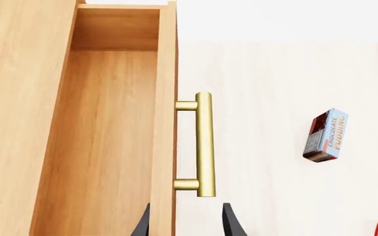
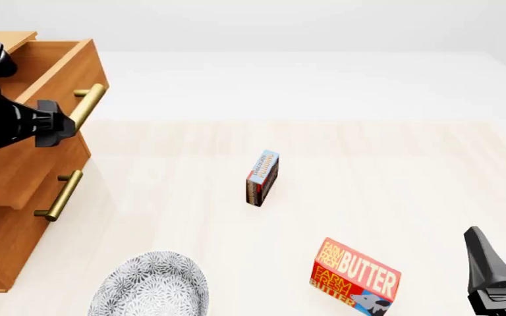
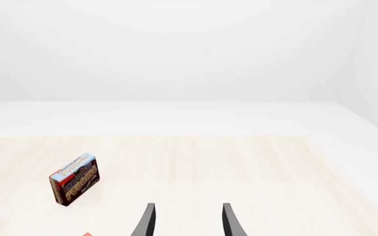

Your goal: Put the chocolate pudding in the top drawer of the cabinet and close it.

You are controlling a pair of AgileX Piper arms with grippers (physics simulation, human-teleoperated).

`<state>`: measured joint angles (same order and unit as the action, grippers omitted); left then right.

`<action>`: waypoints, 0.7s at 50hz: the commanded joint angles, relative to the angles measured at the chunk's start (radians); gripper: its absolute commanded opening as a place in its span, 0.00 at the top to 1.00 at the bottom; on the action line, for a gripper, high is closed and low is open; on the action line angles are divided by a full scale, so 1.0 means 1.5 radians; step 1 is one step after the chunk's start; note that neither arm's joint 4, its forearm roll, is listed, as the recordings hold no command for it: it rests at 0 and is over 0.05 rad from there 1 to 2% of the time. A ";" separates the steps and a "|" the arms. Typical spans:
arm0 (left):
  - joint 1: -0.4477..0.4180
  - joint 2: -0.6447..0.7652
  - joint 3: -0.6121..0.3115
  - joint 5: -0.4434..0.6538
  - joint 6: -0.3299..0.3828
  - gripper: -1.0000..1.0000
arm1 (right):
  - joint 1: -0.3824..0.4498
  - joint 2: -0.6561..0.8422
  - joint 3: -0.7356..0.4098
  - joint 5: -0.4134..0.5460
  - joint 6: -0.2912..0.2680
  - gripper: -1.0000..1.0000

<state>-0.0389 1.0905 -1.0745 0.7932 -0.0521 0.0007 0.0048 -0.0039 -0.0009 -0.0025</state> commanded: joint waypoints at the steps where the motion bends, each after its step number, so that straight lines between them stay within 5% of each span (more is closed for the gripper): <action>1: -0.013 0.005 0.005 -0.001 0.009 0.00 | 0.000 0.000 0.000 0.000 0.000 0.00; 35: -0.048 0.010 0.003 -0.015 -0.004 0.00 | 0.000 0.000 0.000 0.000 0.000 0.00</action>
<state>-0.0856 1.0866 -1.0688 0.7763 -0.0685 0.0007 0.0048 -0.0039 -0.0009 -0.0024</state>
